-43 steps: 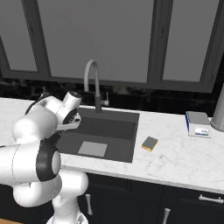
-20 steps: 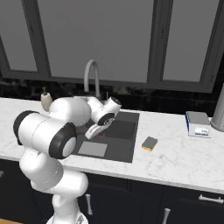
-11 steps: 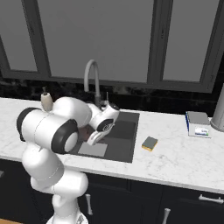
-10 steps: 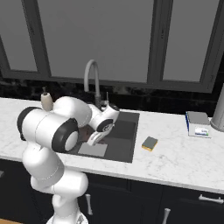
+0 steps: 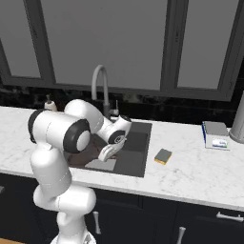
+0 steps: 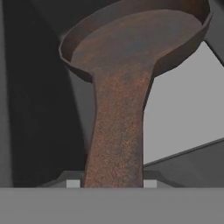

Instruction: Pick the pan and sponge and place them into the sink. Then turn on the water.

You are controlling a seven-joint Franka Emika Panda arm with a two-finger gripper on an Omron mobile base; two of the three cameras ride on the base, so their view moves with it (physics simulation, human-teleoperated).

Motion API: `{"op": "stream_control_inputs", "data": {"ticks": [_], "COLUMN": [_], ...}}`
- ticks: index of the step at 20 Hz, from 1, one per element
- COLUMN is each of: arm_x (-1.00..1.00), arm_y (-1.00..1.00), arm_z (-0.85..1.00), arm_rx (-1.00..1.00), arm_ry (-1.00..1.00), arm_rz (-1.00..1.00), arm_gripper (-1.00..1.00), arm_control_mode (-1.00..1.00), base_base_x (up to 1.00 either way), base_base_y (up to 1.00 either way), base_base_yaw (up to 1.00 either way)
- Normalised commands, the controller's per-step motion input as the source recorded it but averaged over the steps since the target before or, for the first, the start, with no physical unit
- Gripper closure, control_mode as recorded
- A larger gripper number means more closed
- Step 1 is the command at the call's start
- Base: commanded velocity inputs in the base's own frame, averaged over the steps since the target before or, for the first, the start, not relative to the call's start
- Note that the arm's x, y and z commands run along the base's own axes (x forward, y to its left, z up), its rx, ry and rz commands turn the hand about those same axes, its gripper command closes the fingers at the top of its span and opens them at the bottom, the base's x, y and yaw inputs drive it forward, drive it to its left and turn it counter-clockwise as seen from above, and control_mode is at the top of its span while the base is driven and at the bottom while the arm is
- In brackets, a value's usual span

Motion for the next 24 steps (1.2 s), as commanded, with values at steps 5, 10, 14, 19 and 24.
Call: {"op": "stream_control_inputs", "data": {"ticks": [5,10,14,19,24], "arm_x": [0.48,0.54,0.40,0.37,0.38], "arm_y": [0.00,0.00,0.00,0.00,0.00], "arm_z": [-0.24,-0.23,-0.36,-0.42,-0.42], "arm_rx": [-0.03,-0.04,-0.03,0.00,0.00], "arm_ry": [0.08,0.09,0.00,0.00,0.00], "arm_rz": [0.00,0.00,0.00,0.00,0.00], "arm_gripper": [1.00,1.00,1.00,1.00,1.00], "arm_control_mode": [-1.00,-1.00,-1.00,-1.00,-1.00], "base_base_x": [0.00,0.00,0.00,0.00,0.00], "base_base_y": [0.00,0.00,0.00,0.00,0.00], "base_base_yaw": [0.00,0.00,0.00,0.00,0.00]}}
